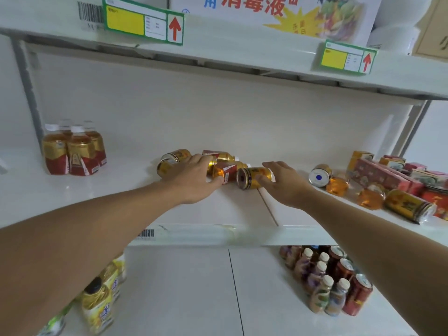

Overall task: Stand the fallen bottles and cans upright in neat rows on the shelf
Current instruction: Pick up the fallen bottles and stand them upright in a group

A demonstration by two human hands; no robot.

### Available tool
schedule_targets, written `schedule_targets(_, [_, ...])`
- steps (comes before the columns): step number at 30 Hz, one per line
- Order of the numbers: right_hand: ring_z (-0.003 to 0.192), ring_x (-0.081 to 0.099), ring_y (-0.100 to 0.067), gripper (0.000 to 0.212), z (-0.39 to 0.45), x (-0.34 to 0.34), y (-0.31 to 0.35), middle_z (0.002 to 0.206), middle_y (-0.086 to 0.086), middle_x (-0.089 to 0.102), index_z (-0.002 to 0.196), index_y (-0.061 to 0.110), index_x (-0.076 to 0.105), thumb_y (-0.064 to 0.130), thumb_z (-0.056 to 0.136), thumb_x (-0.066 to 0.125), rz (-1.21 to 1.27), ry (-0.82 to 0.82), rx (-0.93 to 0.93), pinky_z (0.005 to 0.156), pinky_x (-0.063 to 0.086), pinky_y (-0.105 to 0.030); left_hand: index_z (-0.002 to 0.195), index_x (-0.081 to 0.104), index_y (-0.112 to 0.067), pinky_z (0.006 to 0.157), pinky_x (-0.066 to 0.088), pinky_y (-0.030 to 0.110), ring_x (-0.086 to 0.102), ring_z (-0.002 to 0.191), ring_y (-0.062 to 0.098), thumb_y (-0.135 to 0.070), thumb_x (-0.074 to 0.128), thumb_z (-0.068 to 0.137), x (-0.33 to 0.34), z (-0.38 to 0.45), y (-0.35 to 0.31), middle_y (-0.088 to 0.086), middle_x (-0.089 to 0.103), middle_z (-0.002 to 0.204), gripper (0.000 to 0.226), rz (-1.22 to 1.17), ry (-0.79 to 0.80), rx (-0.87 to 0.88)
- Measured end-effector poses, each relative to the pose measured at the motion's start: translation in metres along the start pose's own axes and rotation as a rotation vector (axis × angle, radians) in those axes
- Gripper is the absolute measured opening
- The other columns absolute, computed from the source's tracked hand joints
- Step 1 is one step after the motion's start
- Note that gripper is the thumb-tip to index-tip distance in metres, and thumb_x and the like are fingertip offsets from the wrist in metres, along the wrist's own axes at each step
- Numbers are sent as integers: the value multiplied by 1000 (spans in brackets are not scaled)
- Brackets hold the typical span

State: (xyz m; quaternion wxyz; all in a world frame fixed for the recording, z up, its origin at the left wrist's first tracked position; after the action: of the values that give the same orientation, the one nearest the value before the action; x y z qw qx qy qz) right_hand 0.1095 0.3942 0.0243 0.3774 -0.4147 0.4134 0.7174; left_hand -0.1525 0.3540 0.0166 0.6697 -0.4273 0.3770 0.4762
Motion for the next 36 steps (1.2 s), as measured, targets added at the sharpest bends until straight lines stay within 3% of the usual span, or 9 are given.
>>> schedule_targets(9, [140, 49, -29, 71, 53, -15, -31, 162, -8, 44, 161, 20, 40, 63, 104, 43, 76, -5, -77, 109, 41, -41, 170, 18, -26, 120, 35, 43, 33, 155, 26, -61, 51, 102, 14, 63, -28, 0, 32, 172, 83, -153, 49, -72])
schedule_targets(14, [143, 48, -30, 70, 98, -11, -52, 163, -9, 44, 161, 19, 40, 62, 106, 43, 103, 57, -133, 110, 39, -40, 170, 23, -24, 124, 27, 42, 27, 158, 25, -61, 42, 108, 24, 95, -37, 2, 31, 174, 74, -2, 117, -71])
schedule_targets(21, [146, 45, -28, 69, 159, 17, -45, 163, -8, 46, 161, 19, 40, 61, 107, 42, 137, 168, -199, 114, 37, -41, 163, 39, -31, 120, 32, 42, 36, 153, 27, -50, 27, 115, 39, 118, -36, 3, 46, 163, 54, 106, 267, -43])
schedule_targets(24, [149, 43, -28, 70, 179, 31, -32, 165, -7, 44, 162, 20, 37, 62, 107, 42, 147, 218, -220, 118, 35, -41, 156, 47, -28, 126, 26, 47, 27, 158, 26, -53, 25, 114, 46, 121, -31, 1, 45, 164, 54, 207, 386, 15])
schedule_targets(28, [152, 40, -28, 69, 204, 49, -11, 168, -7, 39, 165, 19, 33, 59, 109, 39, 65, 299, -264, 121, 33, -39, 161, 42, -26, 133, 3, 47, 4, 164, 16, -56, 18, 114, 51, 126, -25, 0, 36, 171, 62, 288, 415, 109])
schedule_targets(30, [151, 41, -28, 67, 218, 58, 1, 168, -7, 39, 165, 18, 32, 56, 110, 39, 13, 334, -294, 119, 32, -37, 159, 43, -26, 132, 8, 48, 6, 163, 19, -59, 17, 113, 53, 127, -22, 2, 37, 170, 63, 265, 434, 118])
schedule_targets(34, [146, 48, -27, 71, 241, 76, 25, 164, -7, 45, 164, 20, 36, 59, 106, 49, 12, 416, -337, 115, 38, -37, 135, 53, -25, 118, 29, 44, 33, 149, 26, -60, 22, 112, 59, 131, -14, 6, 54, 147, 53, 240, 429, 94])
schedule_targets(36, [137, 54, -26, 66, 250, 88, 35, 158, -7, 52, 160, 21, 42, 55, 105, 55, -12, 481, -377, 110, 43, -37, 136, 52, -25, 119, 33, 50, 33, 149, 27, -61, 23, 111, 60, 131, -10, 9, 55, 146, 53, 233, 423, 79])
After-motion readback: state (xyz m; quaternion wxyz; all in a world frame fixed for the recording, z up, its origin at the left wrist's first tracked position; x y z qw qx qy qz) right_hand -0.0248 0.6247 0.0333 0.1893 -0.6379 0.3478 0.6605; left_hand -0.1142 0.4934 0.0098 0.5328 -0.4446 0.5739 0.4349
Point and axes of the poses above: each hand's wrist, its own z-axis towards the middle knuckle, its own x-axis out of the palm, y = z × x, the point moved 5 cm from there along z, towards the middle knuckle
